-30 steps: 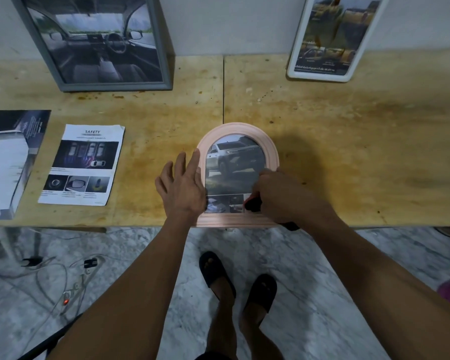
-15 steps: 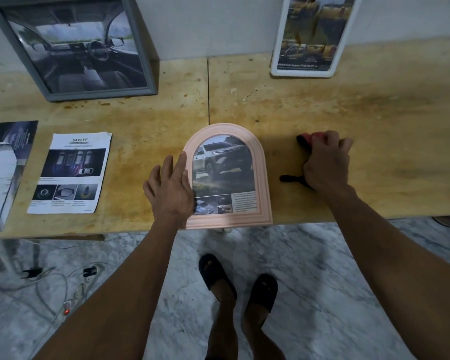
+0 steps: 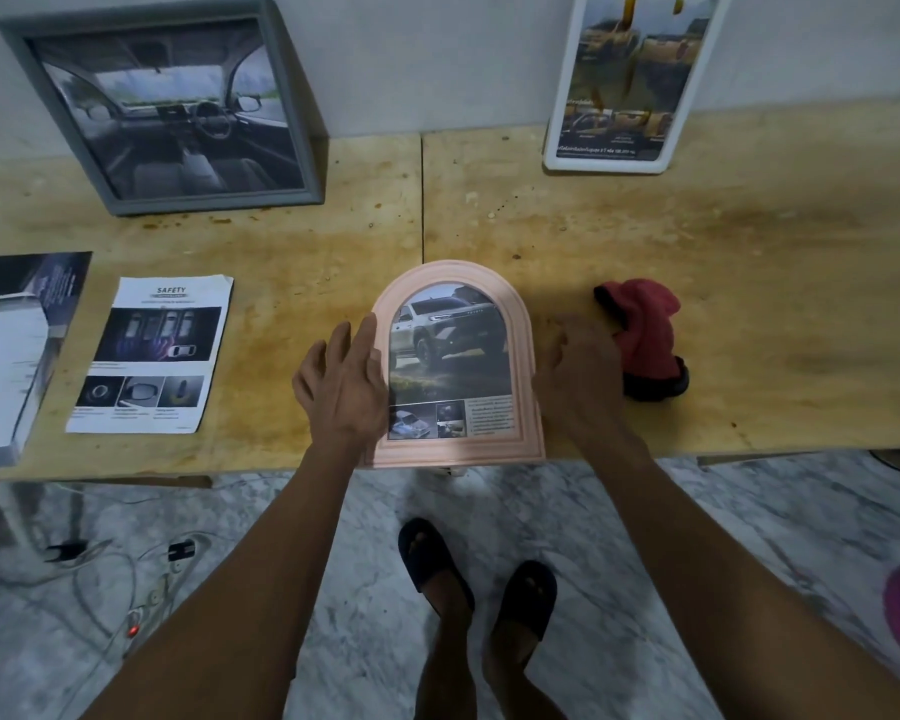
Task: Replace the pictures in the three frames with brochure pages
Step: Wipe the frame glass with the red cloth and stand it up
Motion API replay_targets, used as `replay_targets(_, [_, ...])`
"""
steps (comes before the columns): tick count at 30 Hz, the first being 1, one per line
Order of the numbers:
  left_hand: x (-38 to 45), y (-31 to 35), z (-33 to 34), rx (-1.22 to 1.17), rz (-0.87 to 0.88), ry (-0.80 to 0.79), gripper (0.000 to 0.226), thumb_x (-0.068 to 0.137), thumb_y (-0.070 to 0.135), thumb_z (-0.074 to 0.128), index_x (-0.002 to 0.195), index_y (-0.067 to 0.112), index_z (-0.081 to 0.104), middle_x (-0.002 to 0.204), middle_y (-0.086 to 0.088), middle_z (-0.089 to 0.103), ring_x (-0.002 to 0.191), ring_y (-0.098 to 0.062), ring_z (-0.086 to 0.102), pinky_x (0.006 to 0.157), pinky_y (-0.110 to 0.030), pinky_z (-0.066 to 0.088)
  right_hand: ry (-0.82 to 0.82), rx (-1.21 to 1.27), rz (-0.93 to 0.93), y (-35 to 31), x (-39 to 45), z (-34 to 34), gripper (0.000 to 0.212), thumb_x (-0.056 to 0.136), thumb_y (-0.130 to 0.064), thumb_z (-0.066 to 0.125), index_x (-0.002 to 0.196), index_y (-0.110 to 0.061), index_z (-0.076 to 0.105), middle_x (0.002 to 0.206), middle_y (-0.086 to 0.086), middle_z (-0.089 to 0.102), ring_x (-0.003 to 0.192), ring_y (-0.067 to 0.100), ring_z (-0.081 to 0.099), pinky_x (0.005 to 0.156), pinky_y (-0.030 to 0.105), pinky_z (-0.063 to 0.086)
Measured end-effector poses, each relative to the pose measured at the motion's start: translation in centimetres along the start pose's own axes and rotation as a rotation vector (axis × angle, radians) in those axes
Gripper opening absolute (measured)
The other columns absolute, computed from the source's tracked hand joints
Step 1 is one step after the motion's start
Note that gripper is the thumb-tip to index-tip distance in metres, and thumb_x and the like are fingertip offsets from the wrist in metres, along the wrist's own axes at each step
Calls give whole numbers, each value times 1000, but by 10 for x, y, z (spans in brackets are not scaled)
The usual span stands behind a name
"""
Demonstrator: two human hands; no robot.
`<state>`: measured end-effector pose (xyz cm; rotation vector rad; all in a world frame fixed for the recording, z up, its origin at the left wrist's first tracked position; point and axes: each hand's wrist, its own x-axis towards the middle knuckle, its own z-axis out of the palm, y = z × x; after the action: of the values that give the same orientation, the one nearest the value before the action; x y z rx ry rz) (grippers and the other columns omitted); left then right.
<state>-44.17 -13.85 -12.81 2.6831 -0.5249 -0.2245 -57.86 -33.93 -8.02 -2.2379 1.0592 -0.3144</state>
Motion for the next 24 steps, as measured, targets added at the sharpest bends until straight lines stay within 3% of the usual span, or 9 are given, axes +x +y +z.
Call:
replay_targets(3, [2,1,-6,-57,-4,7,48,102,46,32,149,36,37,154,0,39,141,-32,27,115,-53,19,-124,97,188,-10,-10,8,34,96,-18,47,127,-8,54,116,14,61,108,32,57,81,32,40])
replay_targets(7, [1,6,-13,-132,-121,47,34,98,36,52,127,20,59,144,-8,48,134,-36,34,109,-53,30,-147,145,250,-9,-12,17,16,94,-20,50,103,-9,58,103,9,63,95,28,59,71,28,35])
replay_targets(10, [-1,9,-15,-209,-167,73,29,97,32,58,113,12,70,140,-13,51,132,-38,36,106,-48,33,-155,189,288,-10,-11,17,25,94,-19,52,115,-10,62,108,7,67,98,26,61,73,27,40])
replay_targets(16, [-1,17,-24,-404,-300,26,35,93,36,61,115,11,73,137,-5,56,134,-30,38,112,-46,36,-186,285,391,-14,-9,18,29,94,-21,49,120,-14,59,111,4,64,93,21,58,73,29,43])
replay_targets(18, [-3,22,-30,-516,-330,16,36,91,36,61,116,14,74,114,-1,69,115,-27,59,101,-47,50,-185,353,397,-13,-10,16,27,93,-18,50,120,-16,57,108,2,64,93,20,60,65,27,43])
replay_targets(20, [-7,30,-40,-666,-374,-25,31,95,24,60,124,19,69,92,2,72,88,-24,70,83,-43,60,-188,455,402,-13,-13,10,30,92,-14,52,121,-19,54,106,-1,63,90,17,62,59,24,46])
replay_targets(22, [-10,37,-51,-794,-433,-62,35,97,14,59,132,20,62,85,-4,69,66,-23,67,66,-41,63,-179,534,408,-14,-15,2,32,89,-12,55,119,-23,53,105,-5,64,86,14,65,64,29,54])
replay_targets(24, [-14,44,-64,-870,-461,-85,38,97,9,59,131,24,60,90,-11,69,60,-25,64,61,-43,62,-153,589,406,-19,-17,-7,29,88,-11,57,114,-24,54,103,-4,67,82,13,68,71,36,59])
